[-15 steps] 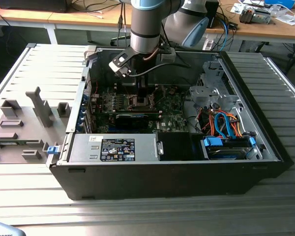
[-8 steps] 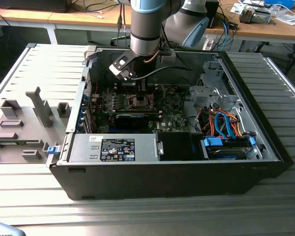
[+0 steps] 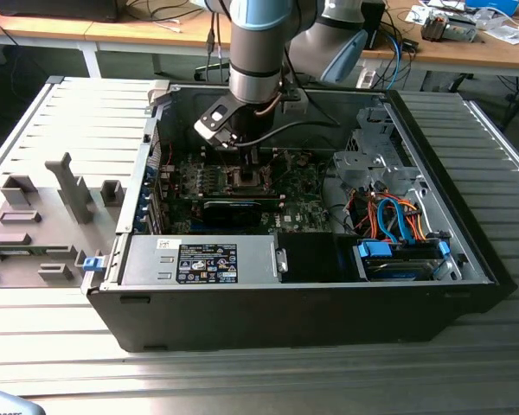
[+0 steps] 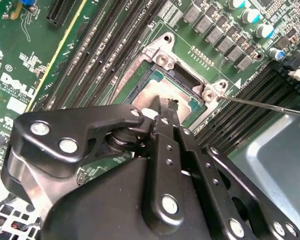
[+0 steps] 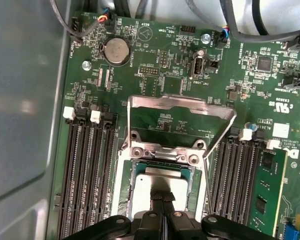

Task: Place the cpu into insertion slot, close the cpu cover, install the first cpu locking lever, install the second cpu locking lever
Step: 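Place the cpu into insertion slot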

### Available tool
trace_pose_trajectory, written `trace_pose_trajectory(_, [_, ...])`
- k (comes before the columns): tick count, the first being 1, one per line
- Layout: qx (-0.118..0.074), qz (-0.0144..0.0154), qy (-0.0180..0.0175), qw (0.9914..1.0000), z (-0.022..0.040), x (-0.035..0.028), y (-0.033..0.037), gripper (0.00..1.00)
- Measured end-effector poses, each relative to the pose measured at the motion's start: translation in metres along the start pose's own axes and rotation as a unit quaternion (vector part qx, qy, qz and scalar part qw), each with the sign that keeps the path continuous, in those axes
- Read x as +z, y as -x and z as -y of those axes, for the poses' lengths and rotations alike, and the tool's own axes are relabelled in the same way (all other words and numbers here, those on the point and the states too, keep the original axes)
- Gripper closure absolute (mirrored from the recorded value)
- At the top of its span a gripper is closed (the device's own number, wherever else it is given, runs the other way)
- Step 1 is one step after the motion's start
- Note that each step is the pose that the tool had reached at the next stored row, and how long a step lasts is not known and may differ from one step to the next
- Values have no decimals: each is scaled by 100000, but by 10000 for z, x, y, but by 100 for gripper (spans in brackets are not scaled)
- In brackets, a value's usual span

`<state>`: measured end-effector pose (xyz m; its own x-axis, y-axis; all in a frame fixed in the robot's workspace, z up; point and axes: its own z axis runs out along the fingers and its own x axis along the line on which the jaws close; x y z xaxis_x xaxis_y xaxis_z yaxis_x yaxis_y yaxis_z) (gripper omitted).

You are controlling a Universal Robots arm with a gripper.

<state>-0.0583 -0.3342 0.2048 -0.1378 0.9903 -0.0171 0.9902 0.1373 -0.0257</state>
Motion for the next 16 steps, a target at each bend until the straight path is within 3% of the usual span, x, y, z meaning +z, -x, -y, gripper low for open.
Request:
trace_pose_trajectory(3, [0,-24,10,100000,-1,16,-1,89])
trace_pose_trajectory(5, [0,-89,71,100000,-5,-8,-3,89])
trace_pose_trajectory(6, [1,-113,94,100000,-5,-42,-3,89])
trace_pose_trajectory(9, [-50,-38,21,100000,1,-270,-19,89])
trace_pose_trajectory(13, [-115,-28,20,100000,-3,-286,-14,89])
trace_pose_trajectory(16, [-105,-37,-3,100000,-13,-388,-10,89])
